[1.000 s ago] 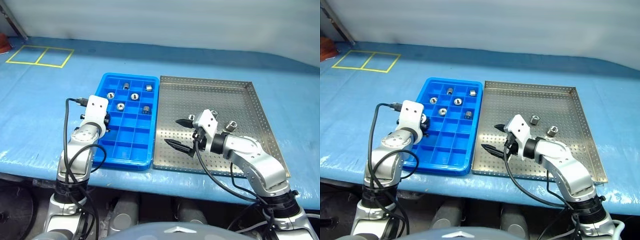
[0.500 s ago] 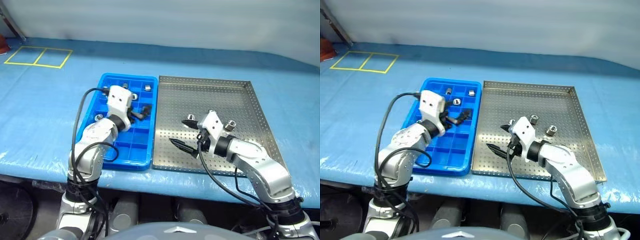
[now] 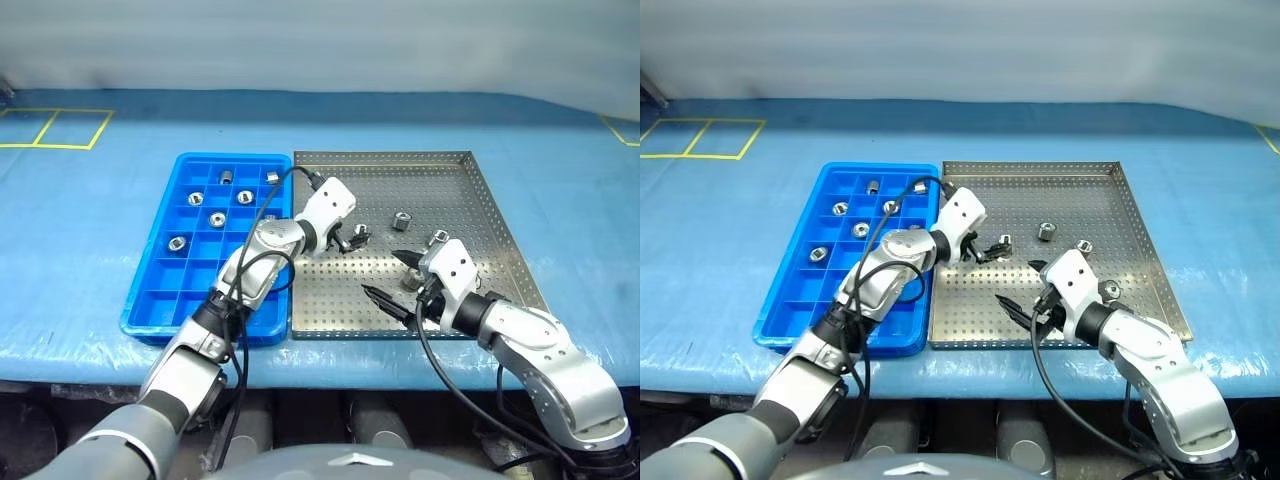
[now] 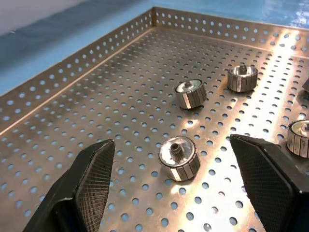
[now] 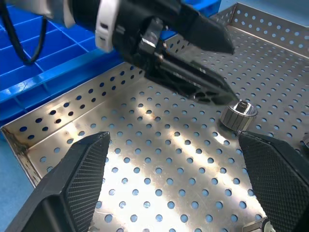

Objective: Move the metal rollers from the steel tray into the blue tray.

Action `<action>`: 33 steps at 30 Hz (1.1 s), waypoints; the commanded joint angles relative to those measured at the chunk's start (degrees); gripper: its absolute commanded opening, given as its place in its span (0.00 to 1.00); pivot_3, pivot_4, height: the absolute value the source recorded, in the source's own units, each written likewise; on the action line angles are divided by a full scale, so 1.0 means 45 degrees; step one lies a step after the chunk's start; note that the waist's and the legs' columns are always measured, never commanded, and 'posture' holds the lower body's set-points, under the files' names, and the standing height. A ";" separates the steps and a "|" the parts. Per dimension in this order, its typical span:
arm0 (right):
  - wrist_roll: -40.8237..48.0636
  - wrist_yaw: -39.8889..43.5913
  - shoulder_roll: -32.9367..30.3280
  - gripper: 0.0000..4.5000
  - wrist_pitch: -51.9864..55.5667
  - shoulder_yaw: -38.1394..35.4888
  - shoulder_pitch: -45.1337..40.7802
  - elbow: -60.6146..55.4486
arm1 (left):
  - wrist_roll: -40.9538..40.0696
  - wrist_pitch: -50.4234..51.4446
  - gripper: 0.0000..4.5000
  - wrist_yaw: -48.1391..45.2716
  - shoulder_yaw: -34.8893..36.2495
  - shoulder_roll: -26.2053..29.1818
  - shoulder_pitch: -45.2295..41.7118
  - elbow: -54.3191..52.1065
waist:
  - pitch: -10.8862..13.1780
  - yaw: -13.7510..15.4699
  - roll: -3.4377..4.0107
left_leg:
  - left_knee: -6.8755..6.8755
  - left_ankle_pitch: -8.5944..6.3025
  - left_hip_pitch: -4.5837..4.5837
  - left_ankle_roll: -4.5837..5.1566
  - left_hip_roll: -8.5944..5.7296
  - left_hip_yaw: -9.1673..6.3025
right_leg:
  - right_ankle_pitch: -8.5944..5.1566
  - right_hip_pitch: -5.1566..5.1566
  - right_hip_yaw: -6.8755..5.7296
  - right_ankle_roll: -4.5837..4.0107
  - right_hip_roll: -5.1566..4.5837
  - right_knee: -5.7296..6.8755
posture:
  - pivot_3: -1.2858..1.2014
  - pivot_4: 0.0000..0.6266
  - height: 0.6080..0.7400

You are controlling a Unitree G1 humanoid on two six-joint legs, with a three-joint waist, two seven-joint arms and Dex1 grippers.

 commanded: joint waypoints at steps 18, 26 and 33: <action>0.0158 -0.0714 0.0232 1.00 0.0449 0.0097 -0.0017 -0.0614 | 0.1537 -0.1978 0.72 -0.0143 0.0109 -0.1209 -0.1501 0.4528 | 0.0001 -0.0336 -0.0003 | 0.0007 0.0000 -0.0002 0.0000 -0.0002 0.0011 | 0.0017 -0.0003 0.0024 0.0034 0.0002 0.0001 | 0.47 0.24 1.00; -0.0565 -0.1289 0.0041 1.00 0.1225 0.0613 -0.0060 -0.0208 | 0.1655 -0.1996 0.58 -0.0138 0.0154 -0.1279 -0.1371 0.4479 | 0.0001 -0.0315 -0.0001 | 0.0005 0.0000 -0.0002 0.0000 -0.0002 0.0011 | 0.0017 -0.0003 0.0025 0.0034 0.0002 0.0000 | 0.47 0.24 1.00; -0.0836 -0.1347 0.0057 1.00 0.1342 0.0701 0.0023 -0.0218 | 0.1486 -0.2082 0.58 -0.0256 0.0310 -0.1446 -0.1320 0.4561 | 0.0001 -0.0317 -0.0002 | 0.0007 0.0000 -0.0003 0.0000 -0.0002 0.0012 | 0.0018 -0.0003 0.0025 0.0036 0.0002 0.0000 | 0.47 0.24 1.00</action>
